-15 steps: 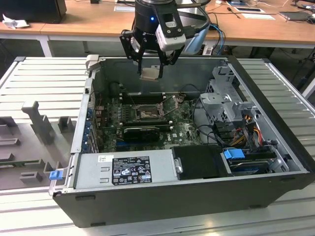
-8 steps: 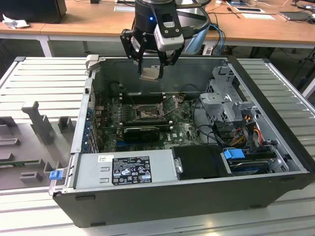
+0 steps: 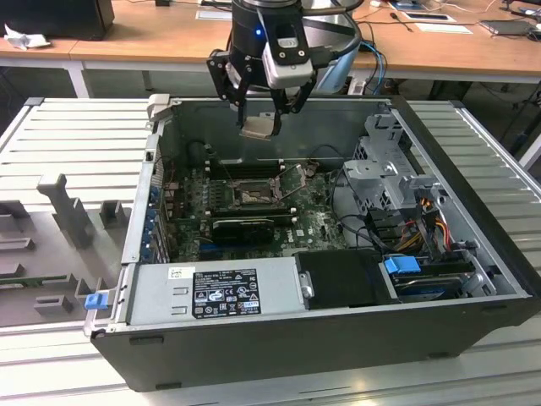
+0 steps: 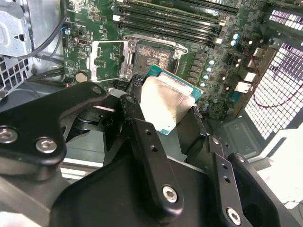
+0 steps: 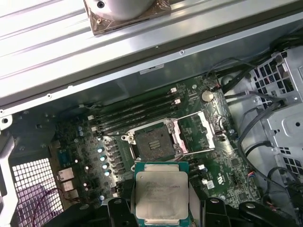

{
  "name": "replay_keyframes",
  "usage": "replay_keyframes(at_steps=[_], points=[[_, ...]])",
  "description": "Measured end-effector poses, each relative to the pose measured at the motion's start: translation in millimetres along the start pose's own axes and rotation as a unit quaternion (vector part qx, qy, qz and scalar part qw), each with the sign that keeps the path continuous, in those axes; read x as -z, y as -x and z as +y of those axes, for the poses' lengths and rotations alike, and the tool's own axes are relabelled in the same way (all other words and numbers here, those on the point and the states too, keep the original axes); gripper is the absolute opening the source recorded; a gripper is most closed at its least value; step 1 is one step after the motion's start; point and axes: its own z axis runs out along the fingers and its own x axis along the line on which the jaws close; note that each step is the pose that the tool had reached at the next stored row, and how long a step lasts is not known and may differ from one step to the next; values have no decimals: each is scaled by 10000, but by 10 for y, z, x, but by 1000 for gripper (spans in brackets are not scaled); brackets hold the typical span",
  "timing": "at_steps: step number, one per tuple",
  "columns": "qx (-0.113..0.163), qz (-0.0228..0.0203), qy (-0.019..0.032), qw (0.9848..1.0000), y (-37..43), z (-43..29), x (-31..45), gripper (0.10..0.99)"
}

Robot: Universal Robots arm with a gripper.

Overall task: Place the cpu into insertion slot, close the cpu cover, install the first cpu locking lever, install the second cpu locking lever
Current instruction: 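Place the cpu into insertion slot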

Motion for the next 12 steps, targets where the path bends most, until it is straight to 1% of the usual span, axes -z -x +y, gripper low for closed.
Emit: replay_keyframes(at_steps=[8,10,12], points=[[-160,-14,2,9999,0,0,-2,537],[-169,1,-2,9999,-1,-3,-27,537],[-168,7,-4,9999,0,-4,-50,537]])
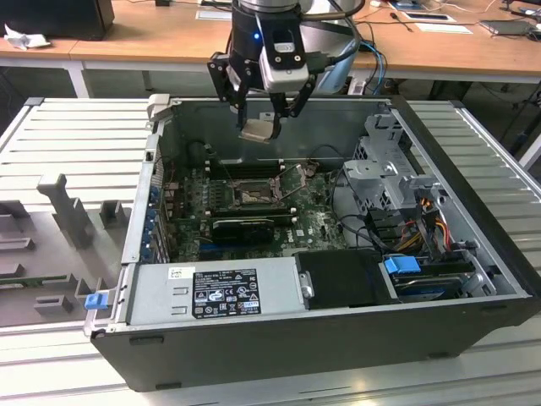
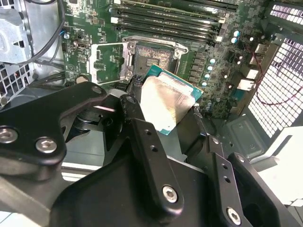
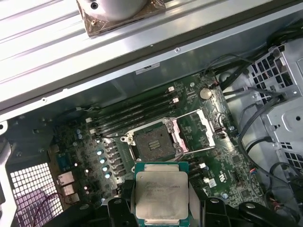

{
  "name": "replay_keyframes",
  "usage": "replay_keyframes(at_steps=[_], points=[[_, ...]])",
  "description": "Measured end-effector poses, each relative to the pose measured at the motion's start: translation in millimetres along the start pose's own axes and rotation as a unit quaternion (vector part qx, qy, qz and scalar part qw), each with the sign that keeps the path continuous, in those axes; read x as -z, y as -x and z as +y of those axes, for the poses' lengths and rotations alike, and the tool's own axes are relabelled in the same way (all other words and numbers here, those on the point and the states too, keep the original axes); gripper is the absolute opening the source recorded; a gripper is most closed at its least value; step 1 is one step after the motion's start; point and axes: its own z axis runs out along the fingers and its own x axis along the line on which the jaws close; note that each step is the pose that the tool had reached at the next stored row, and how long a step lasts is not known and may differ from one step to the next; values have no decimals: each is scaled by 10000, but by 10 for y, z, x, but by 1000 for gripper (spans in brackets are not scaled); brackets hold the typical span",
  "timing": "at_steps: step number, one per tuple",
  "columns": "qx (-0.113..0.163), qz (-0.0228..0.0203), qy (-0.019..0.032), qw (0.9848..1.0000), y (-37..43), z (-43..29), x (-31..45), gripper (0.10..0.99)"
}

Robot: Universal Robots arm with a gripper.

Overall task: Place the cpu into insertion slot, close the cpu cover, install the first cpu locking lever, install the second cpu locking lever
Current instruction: 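Place the cpu into insertion slot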

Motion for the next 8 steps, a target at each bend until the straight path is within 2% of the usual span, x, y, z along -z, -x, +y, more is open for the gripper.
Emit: replay_keyframes(at_steps=[3,8], points=[[-43,0,-1,10000,1,-1,-14,537],[-316,-25,5,9995,0,-2,-16,537]])
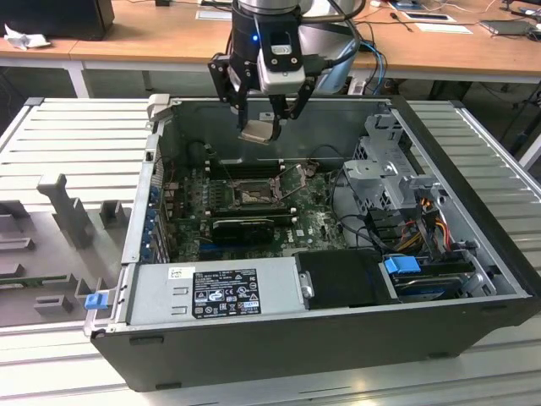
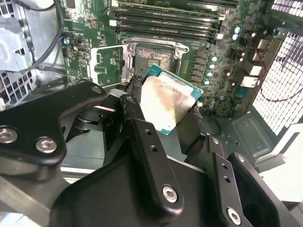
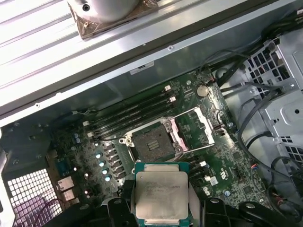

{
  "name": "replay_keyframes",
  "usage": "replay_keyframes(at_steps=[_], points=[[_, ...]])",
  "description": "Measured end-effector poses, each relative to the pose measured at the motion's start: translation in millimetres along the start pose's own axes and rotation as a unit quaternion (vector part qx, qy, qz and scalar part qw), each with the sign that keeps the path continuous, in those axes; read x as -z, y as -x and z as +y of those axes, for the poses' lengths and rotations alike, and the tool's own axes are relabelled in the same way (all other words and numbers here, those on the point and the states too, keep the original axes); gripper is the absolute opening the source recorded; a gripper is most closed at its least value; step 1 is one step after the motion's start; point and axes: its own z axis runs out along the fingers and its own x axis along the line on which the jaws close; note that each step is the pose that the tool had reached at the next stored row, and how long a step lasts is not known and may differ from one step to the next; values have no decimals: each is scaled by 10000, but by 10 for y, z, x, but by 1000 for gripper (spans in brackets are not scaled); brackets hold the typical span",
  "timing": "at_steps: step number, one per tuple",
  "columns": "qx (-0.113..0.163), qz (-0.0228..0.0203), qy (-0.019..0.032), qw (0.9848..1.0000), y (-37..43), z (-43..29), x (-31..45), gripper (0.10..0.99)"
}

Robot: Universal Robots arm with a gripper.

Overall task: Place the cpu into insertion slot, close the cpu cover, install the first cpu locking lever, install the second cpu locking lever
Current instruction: 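Place the cpu into insertion slot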

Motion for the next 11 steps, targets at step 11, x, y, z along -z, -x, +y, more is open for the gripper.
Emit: replay_keyframes(at_steps=[11], points=[[-993,-89,21,9950,0,-1,-8,537]])
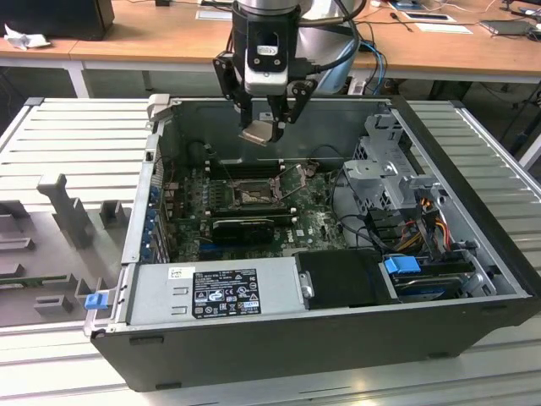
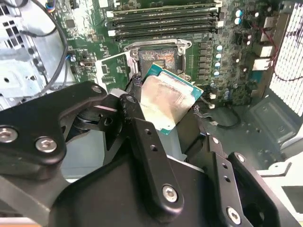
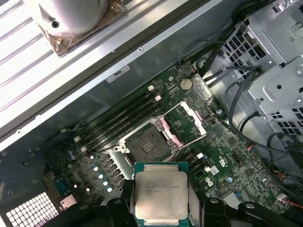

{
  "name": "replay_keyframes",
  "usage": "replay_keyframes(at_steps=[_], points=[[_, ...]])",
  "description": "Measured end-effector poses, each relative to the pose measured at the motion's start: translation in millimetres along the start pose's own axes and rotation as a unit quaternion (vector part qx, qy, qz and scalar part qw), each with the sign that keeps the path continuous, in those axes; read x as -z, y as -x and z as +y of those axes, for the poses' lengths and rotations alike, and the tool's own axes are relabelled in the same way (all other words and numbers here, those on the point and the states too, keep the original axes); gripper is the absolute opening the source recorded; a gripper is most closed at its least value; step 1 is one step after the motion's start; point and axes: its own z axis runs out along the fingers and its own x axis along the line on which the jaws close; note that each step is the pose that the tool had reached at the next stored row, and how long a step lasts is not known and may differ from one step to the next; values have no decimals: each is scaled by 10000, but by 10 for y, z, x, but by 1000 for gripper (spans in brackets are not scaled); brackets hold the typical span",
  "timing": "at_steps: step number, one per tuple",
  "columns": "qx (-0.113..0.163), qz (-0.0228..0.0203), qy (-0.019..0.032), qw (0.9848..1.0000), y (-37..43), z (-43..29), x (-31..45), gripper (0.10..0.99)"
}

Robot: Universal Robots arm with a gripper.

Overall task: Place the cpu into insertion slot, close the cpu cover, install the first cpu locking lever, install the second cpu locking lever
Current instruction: 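Place the cpu into insertion slot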

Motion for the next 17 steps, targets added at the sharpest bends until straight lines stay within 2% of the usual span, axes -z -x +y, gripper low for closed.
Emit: replay_keyframes(at_steps=[4,8,9,10,12,17], points=[[-344,-30,8,9994,0,0,-2,537],[-705,-61,17,9975,0,-1,-8,537],[-823,-71,21,9966,0,-1,-12,537],[-1083,-94,26,9941,0,-2,-18,537],[-1356,-118,32,9907,1,-2,-26,537],[-1729,-150,41,9848,1,-3,-39,537]])
